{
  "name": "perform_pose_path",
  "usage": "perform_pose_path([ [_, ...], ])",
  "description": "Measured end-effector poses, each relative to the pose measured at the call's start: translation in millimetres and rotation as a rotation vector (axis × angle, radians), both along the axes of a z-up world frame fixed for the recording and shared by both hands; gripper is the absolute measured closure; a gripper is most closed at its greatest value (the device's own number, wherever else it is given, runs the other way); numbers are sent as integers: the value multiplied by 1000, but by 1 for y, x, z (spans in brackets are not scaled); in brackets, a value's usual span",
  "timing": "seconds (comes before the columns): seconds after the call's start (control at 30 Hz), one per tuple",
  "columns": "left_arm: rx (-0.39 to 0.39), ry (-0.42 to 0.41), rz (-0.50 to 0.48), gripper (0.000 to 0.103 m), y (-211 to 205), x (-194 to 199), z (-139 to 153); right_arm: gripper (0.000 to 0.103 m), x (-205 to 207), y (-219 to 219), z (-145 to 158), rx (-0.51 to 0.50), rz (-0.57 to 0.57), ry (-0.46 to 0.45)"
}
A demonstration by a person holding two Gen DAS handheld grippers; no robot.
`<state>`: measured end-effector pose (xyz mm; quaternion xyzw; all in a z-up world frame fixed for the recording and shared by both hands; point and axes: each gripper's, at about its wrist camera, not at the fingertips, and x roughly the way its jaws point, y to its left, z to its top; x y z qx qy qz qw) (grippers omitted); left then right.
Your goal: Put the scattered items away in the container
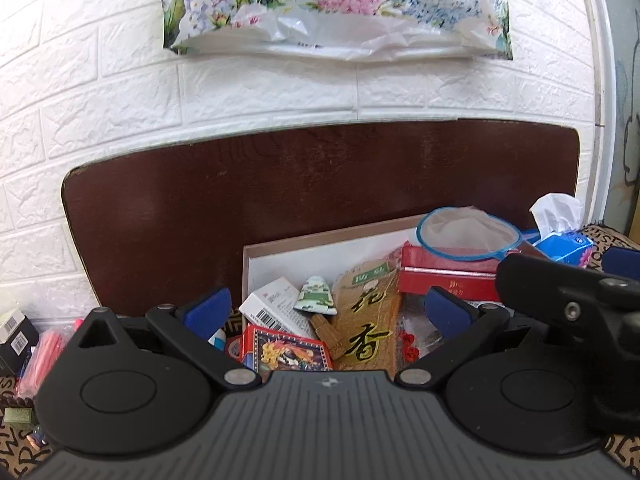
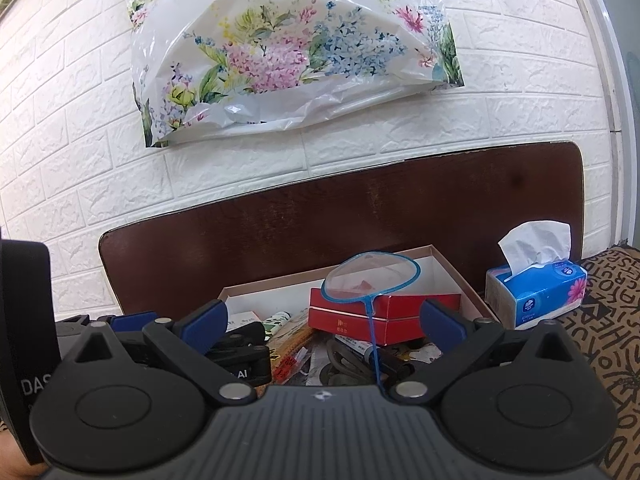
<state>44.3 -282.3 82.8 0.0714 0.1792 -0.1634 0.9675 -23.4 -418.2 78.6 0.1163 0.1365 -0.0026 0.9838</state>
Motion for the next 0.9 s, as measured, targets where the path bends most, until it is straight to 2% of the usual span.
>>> perform_pose_path([
  [0.2,10,-54,20,1,-2,-4,0,0,0,0,-2,-1,0,3],
  [0.4,12,-12,60,3,0,2,-2,0,1,-1,-3,-2,-2,6],
  [0.9,-3,23,112,0,-1,-2,0,0,-3,-6,-3,8,-13,-4],
])
